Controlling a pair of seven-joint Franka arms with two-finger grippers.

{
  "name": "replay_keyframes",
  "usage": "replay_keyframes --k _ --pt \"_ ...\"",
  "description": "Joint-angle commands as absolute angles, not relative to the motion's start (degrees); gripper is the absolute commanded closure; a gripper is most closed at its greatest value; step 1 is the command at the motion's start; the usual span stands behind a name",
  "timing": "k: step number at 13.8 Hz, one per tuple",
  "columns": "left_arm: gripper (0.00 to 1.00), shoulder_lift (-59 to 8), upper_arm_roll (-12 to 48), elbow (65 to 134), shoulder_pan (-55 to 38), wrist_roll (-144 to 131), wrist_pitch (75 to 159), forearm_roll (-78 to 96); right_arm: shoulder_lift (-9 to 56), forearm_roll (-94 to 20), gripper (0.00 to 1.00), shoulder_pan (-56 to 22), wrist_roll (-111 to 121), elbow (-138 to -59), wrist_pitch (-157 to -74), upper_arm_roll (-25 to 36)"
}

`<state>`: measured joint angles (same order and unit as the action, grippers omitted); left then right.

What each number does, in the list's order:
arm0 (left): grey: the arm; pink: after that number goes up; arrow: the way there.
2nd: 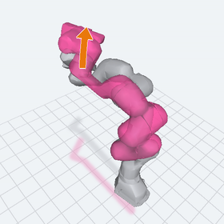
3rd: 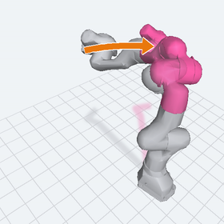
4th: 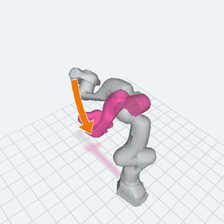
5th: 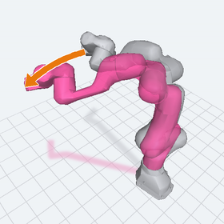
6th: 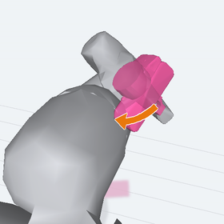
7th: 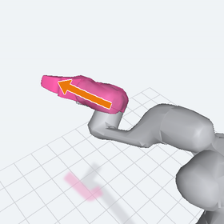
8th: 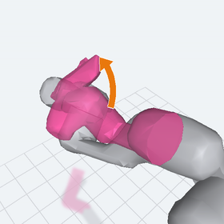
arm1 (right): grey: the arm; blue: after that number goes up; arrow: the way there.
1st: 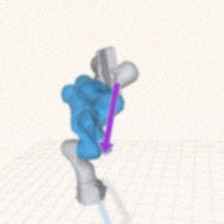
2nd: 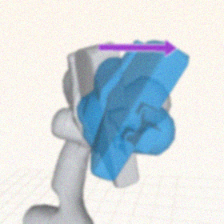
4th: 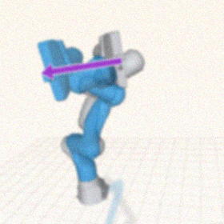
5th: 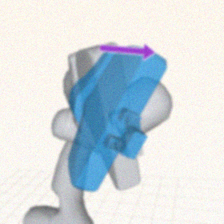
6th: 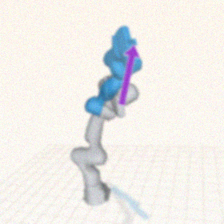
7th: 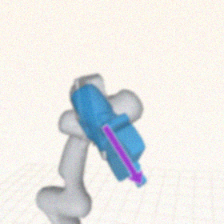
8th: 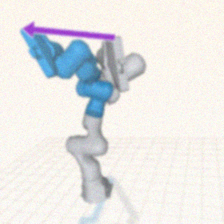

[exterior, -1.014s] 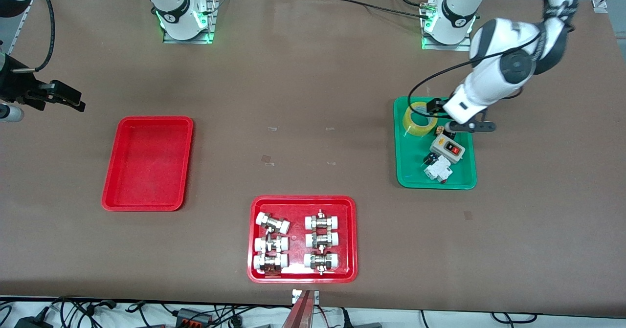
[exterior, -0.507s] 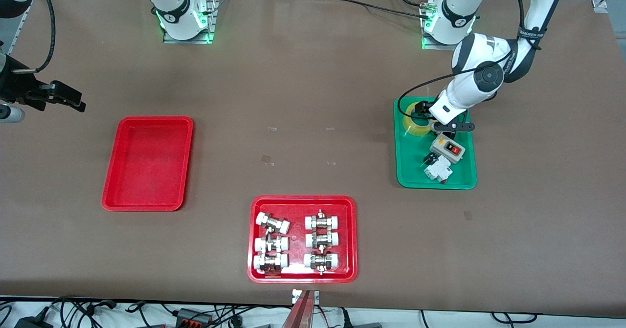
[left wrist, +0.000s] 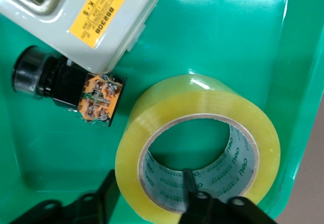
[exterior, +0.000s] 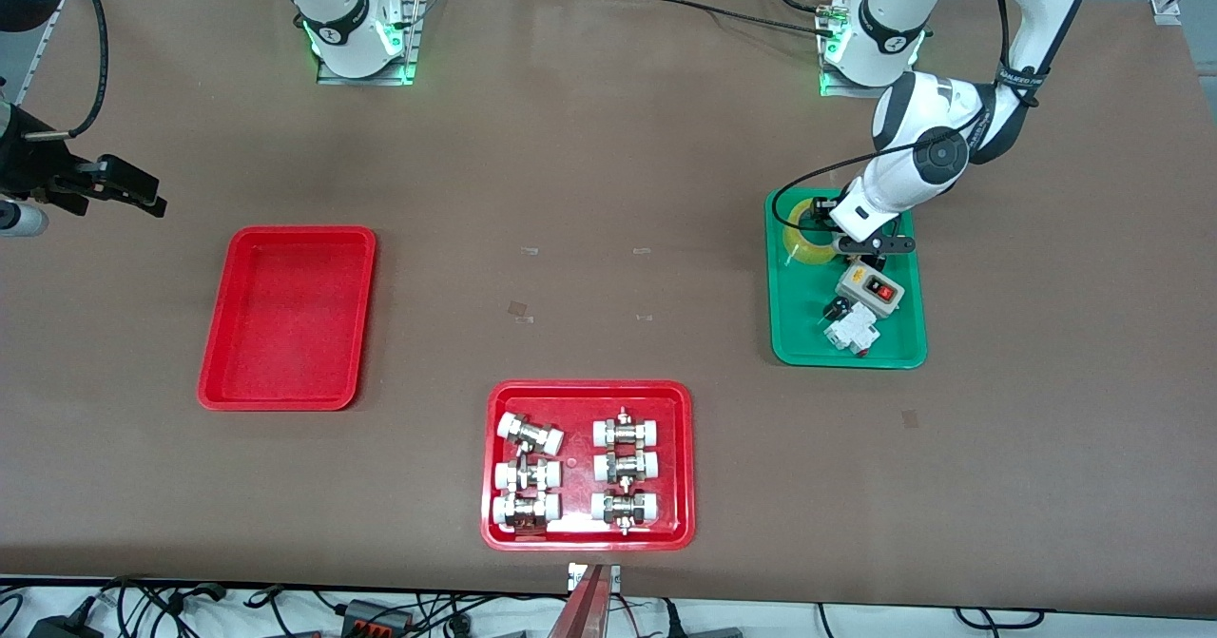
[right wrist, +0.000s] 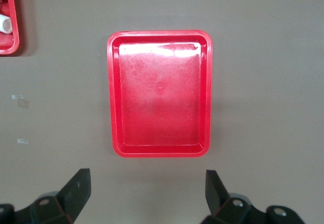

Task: Left arm passes tape to right arm into tray
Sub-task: 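Lower the left gripper onto the tape roll rim and close it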

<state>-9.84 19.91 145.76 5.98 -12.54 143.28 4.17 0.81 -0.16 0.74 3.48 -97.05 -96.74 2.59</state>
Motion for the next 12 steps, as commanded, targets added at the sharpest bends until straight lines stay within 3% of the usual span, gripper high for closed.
replay_keyframes --k 1,3,7,12 --pt "0.81 -9.41 20.04 146.16 6.42 -12.48 143.97 5.1 0.18 -0.18 0.0 1.14 7.63 -96.68 -95.54 2.2" --pt "0.9 -8.36 19.95 145.9 6.42 -12.39 143.35 5.1 0.26 -0.52 0.0 1.14 6.77 -96.68 -95.62 2.28" --pt "0.97 -4.14 19.78 144.85 6.42 -12.22 140.99 5.1 0.44 -0.88 0.0 1.23 3.71 -96.68 -95.36 2.29" --pt "0.98 -2.2 20.57 131.61 5.54 -17.11 127.91 5.1 0.35 -0.35 0.0 1.06 1.58 -96.68 -95.19 2.2"
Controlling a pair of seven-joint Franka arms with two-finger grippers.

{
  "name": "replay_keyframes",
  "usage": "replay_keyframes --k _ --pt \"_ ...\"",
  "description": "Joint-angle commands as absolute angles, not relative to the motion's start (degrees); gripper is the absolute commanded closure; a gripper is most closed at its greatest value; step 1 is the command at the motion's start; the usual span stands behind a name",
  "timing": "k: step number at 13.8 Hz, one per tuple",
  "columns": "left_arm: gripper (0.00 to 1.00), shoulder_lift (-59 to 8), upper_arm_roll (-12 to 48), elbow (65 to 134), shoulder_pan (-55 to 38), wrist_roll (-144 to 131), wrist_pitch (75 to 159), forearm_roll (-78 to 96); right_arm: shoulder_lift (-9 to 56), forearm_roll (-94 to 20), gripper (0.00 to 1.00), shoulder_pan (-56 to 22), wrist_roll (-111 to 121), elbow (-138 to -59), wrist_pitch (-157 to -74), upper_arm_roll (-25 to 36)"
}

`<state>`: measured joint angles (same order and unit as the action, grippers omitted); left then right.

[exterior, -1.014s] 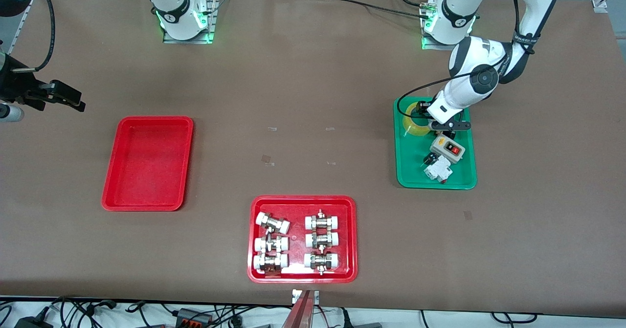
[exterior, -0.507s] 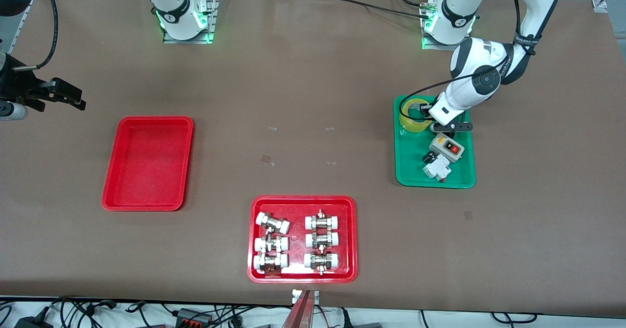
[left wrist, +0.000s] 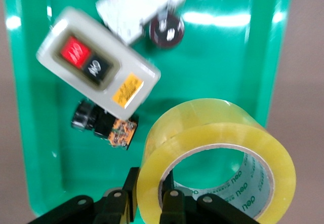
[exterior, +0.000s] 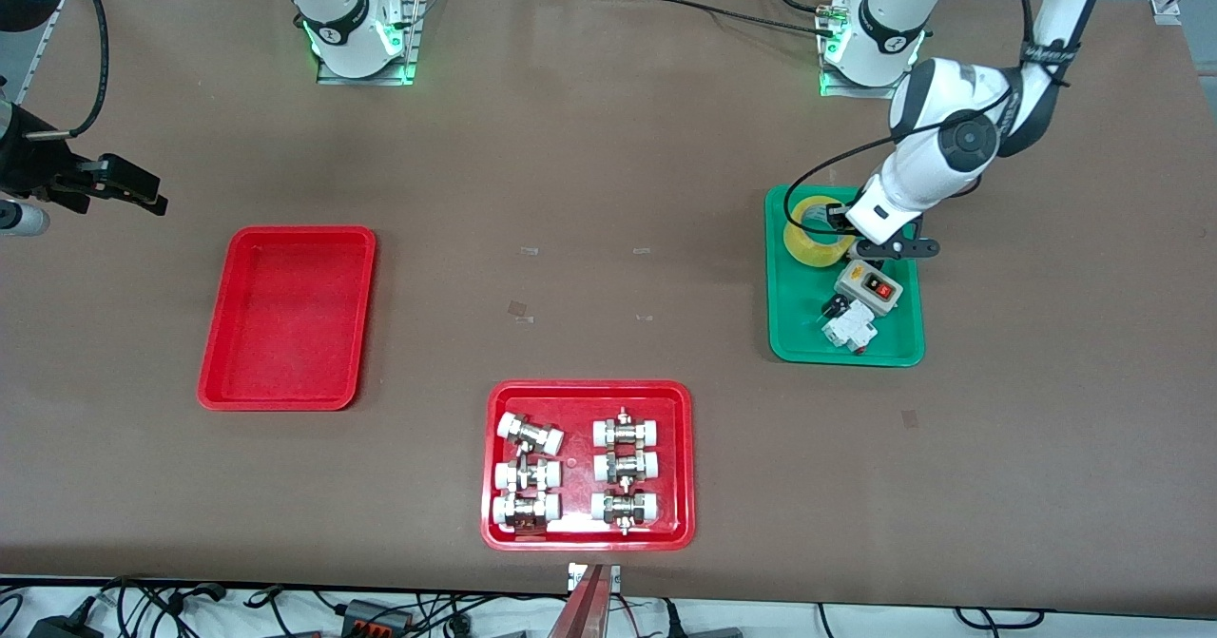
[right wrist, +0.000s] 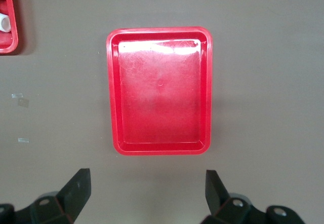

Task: Left arm passes tape to right arm into tray
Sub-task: 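Lower the left gripper onto the tape roll rim and close it, then lift the tape with the left gripper while the right gripper approaches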

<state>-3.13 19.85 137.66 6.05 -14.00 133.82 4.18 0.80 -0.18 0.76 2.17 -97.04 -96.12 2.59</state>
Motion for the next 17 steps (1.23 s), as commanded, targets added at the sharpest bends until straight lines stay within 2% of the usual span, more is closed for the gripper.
replay_keyframes --k 1,4,10,13,15,17 --pt "0.98 -2.63 21.61 127.83 5.54 -19.57 124.57 5.1 0.35 -0.35 0.0 0.97 1.67 -96.68 -95.27 2.11" --pt "0.98 -6.23 26.44 115.26 5.54 -25.56 114.02 8.5 0.44 -0.44 0.0 0.18 1.84 -96.33 -95.1 2.2" --pt "0.98 -12.11 36.28 99.87 5.19 -40.58 113.29 18.53 1.84 -0.26 0.0 -1.84 1.49 -96.33 -92.99 2.2" --pt "0.98 -17.74 41.21 92.49 2.92 -48.93 114.17 19.33 6.65 -0.88 0.0 -4.38 1.41 -96.59 -92.99 2.11" --pt "0.98 -20.29 41.13 88.87 -1.65 -53.33 120.72 21.44 8.61 -1.05 0.0 -6.06 1.49 -95.45 -92.11 2.11" --pt "0.98 -20.65 41.22 88.86 -4.12 -56.32 128.37 21.71 9.23 -2.98 0.0 -8.51 1.5 -95.71 -91.76 2.11"
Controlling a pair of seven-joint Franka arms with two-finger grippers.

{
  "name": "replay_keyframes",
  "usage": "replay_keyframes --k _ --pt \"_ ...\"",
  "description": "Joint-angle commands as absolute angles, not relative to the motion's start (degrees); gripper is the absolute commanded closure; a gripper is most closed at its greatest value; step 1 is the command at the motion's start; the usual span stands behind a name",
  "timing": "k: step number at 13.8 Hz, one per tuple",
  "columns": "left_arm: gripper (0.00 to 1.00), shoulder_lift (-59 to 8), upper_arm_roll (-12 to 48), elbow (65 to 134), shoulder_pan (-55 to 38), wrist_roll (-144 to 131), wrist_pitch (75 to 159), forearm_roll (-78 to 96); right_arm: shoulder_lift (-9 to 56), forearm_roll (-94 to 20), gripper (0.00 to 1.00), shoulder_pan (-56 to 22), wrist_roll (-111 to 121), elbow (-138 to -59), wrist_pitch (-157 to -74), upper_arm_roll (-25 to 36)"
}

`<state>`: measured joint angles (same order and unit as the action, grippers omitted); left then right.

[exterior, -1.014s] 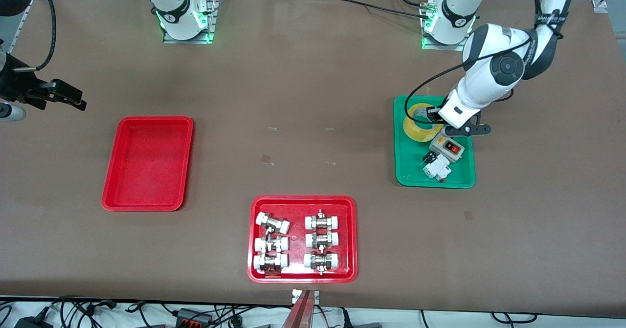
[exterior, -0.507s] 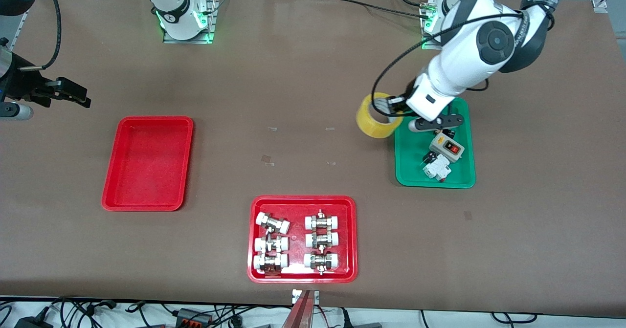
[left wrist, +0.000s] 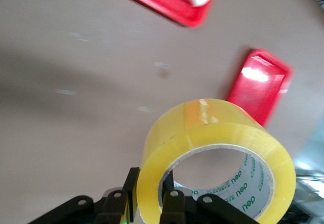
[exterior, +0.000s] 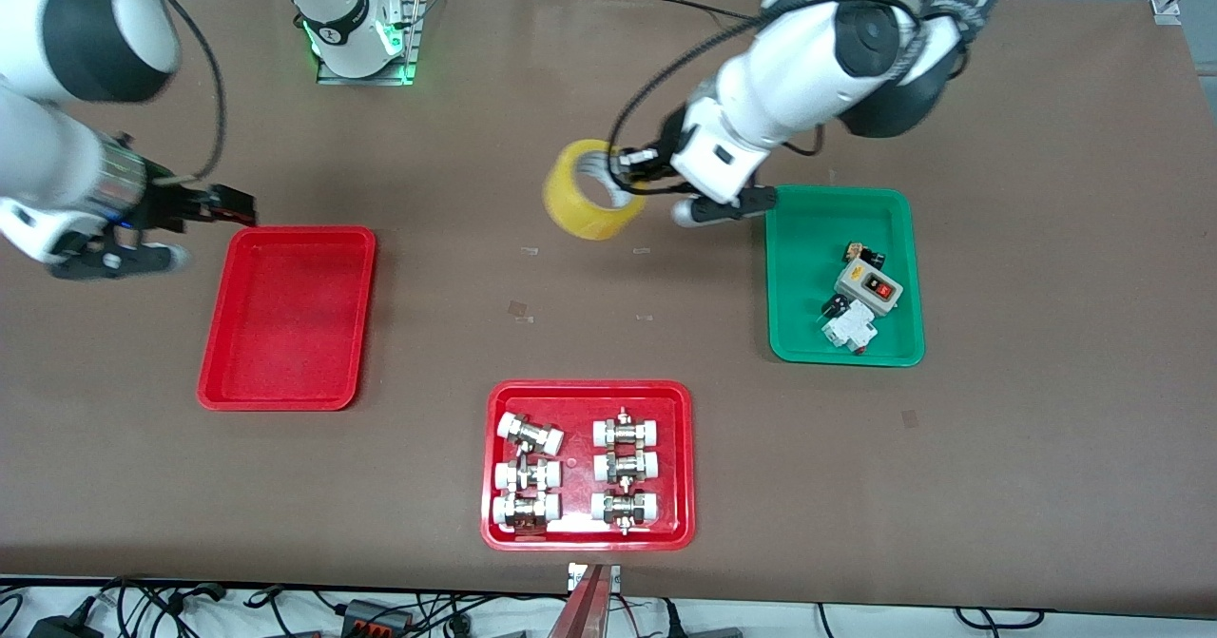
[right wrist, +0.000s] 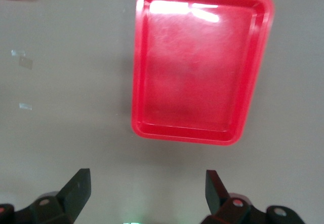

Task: Left arm passes tape to right arm into tray
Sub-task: 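Lift the tape with the left gripper while the right gripper approaches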

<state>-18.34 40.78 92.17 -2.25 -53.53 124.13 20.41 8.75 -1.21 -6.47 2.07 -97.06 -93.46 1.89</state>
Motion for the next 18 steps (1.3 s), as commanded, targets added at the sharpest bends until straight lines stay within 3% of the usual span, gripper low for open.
replay_keyframes --k 1,4,11,18 --pt "0.98 -21.52 41.22 88.77 -4.83 -56.69 130.76 21.8 9.32 -3.34 0.0 -10.09 1.32 -95.89 -91.93 2.11" --pt "0.98 -22.24 41.22 88.94 -6.15 -57.04 136.22 23.38 9.32 -12.87 0.0 -12.66 1.49 -95.1 -92.81 2.11" --pt "0.97 -22.32 41.22 89.65 -5.8 -57.04 136.23 23.47 10.81 -37.85 0.0 -14.41 6.05 -89.39 -92.02 2.11" --pt "0.97 -22.32 41.13 90.09 -5.8 -57.04 136.14 23.38 13.27 -47.72 0.0 -18.19 6.42 -87.63 -95.88 2.11"
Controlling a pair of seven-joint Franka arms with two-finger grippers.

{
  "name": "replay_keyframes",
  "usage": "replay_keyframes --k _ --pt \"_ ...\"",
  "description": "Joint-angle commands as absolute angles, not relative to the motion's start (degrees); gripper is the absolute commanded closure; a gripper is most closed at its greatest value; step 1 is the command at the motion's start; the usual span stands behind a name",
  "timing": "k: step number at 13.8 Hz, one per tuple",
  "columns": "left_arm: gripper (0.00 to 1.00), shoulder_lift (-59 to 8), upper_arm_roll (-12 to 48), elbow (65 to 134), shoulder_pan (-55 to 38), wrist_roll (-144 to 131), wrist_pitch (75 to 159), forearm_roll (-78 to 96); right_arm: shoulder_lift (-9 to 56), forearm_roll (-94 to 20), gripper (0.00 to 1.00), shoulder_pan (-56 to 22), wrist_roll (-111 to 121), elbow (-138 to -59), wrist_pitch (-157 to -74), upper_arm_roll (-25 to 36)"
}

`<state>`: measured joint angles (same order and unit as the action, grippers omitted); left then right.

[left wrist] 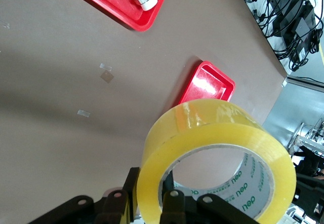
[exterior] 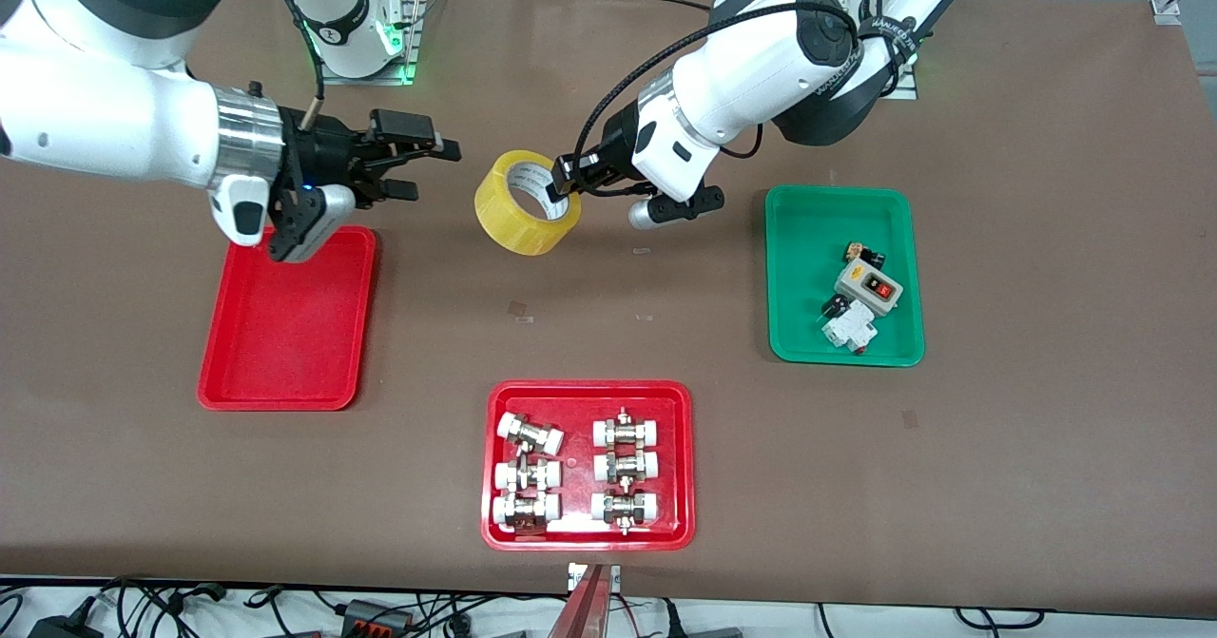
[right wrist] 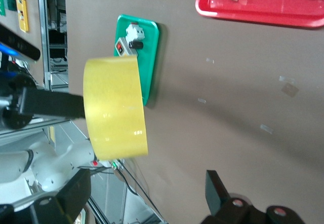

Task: Left arm passes tape to right arm into tray
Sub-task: 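Close the right gripper on the tape roll beside the left gripper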

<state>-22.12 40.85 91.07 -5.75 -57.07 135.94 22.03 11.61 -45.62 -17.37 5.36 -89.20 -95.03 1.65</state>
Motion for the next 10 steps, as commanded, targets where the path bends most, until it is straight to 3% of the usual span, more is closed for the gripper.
replay_keyframes --k 1,10 --pt "0.97 -22.24 41.13 90.09 -5.71 -57.04 136.14 23.38 13.45 -48.33 0.0 -19.41 6.33 -87.54 -97.11 2.11" --pt "0.97 -22.15 41.13 90.17 -5.63 -57.04 135.88 23.38 17.05 -49.57 0.0 -21.36 5.97 -84.82 -100.55 2.11"
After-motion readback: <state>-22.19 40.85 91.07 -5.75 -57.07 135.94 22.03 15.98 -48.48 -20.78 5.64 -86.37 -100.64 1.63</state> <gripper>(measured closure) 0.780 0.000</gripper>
